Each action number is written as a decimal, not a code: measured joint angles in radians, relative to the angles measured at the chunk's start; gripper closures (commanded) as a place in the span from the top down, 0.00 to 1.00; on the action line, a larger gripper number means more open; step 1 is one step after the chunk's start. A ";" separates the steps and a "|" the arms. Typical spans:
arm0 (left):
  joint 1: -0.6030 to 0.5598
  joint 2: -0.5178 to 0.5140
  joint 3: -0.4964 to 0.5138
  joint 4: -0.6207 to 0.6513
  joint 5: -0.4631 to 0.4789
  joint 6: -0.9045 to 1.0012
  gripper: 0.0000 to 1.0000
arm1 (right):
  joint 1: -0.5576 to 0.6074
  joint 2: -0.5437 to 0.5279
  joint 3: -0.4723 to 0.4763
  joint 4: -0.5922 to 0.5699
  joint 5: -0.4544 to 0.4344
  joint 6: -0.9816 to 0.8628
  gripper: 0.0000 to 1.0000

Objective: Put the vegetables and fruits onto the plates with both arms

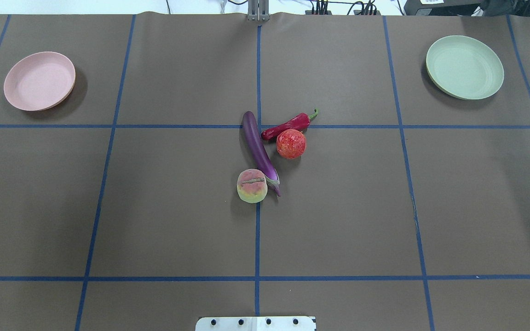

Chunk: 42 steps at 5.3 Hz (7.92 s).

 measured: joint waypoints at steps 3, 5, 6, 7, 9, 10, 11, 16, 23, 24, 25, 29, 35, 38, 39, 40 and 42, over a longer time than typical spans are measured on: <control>-0.004 0.025 -0.061 0.041 -0.025 0.000 1.00 | -0.005 -0.003 0.006 -0.006 -0.011 -0.011 1.00; -0.005 0.084 -0.136 0.040 -0.046 -0.004 1.00 | -0.004 -0.017 0.018 0.000 0.020 -0.013 1.00; -0.004 0.094 -0.146 0.039 -0.048 -0.009 1.00 | -0.005 -0.015 0.031 0.000 0.027 -0.012 1.00; -0.001 0.096 -0.148 0.037 -0.049 -0.012 1.00 | -0.010 -0.005 0.040 -0.004 0.030 -0.004 1.00; 0.007 0.092 -0.145 0.027 -0.086 -0.021 1.00 | -0.042 0.015 0.042 -0.003 0.050 0.011 1.00; 0.030 0.067 -0.147 0.019 -0.150 -0.080 1.00 | -0.080 0.021 0.053 0.000 0.077 0.035 1.00; 0.099 0.007 -0.149 -0.006 -0.190 -0.230 1.00 | -0.130 0.039 0.071 0.003 0.094 0.120 1.00; 0.602 -0.503 -0.001 -0.090 0.053 -0.985 0.99 | -0.493 0.258 0.084 0.223 -0.014 0.896 1.00; 0.824 -0.909 0.598 -0.281 0.257 -1.094 0.93 | -0.673 0.384 0.076 0.225 -0.109 1.078 1.00; 0.830 -0.921 0.624 -0.295 0.259 -1.104 0.89 | -0.678 0.387 0.075 0.225 -0.112 1.080 1.00; 0.834 -0.929 0.638 -0.298 0.260 -1.109 0.70 | -0.682 0.390 0.074 0.225 -0.115 1.080 1.00; 0.804 -0.942 0.642 -0.361 0.255 -1.190 0.00 | -0.706 0.433 0.051 0.225 -0.139 1.129 1.00; 0.407 -0.790 0.615 -0.391 0.068 -0.992 0.00 | -0.887 0.735 -0.201 0.224 -0.497 1.531 1.00; 0.395 -0.783 0.616 -0.392 0.065 -0.979 0.00 | -0.913 0.761 -0.264 0.219 -0.533 1.563 0.99; 0.381 -0.778 0.616 -0.390 0.065 -0.972 0.00 | -0.914 0.784 -0.294 0.221 -0.534 1.573 0.98; 0.363 -0.766 0.617 -0.385 0.065 -0.934 0.00 | -0.921 0.792 -0.307 0.223 -0.538 1.580 0.73; 0.298 -0.691 0.630 -0.376 0.067 -0.729 0.00 | -0.935 0.790 -0.307 0.233 -0.553 1.580 0.00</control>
